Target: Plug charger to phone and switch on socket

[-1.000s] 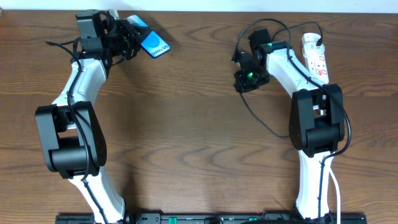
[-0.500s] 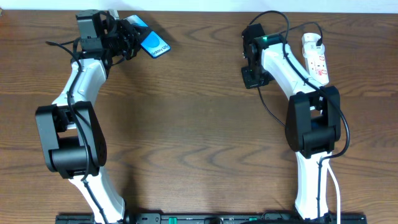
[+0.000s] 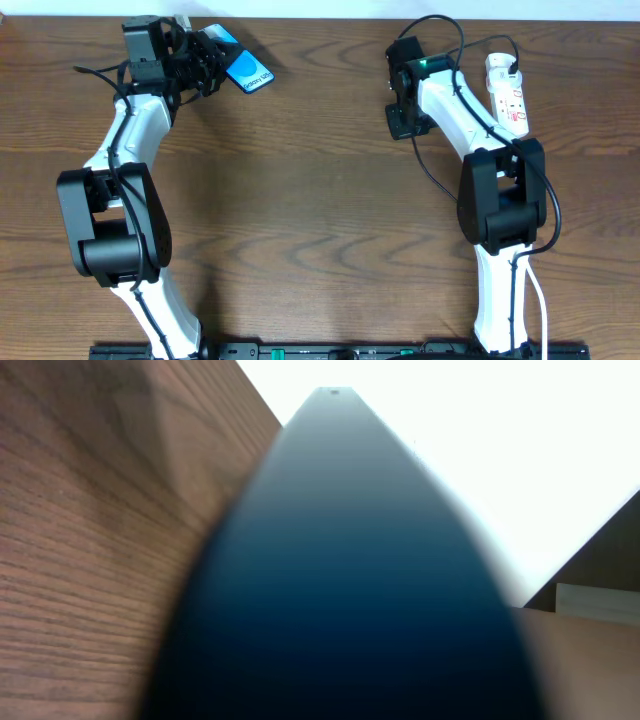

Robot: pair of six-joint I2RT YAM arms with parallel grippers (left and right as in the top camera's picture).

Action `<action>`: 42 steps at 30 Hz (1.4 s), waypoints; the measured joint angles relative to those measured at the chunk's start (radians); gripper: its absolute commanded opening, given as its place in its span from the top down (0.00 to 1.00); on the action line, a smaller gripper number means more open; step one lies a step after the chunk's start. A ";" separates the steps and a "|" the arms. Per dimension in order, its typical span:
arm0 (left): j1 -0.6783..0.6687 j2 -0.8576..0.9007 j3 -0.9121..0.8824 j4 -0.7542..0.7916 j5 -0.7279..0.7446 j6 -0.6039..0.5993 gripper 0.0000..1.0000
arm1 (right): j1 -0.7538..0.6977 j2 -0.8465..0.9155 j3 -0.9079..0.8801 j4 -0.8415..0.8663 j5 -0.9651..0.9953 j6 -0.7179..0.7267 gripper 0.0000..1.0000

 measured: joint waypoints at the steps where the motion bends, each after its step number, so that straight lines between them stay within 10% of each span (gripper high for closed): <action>1: 0.000 0.000 0.000 0.000 0.000 0.000 0.93 | 0.002 0.000 0.000 0.005 -0.003 0.000 0.99; 42: 0.000 0.000 0.000 0.000 0.000 0.000 0.93 | 0.034 -0.036 -0.186 0.303 -0.018 0.069 0.96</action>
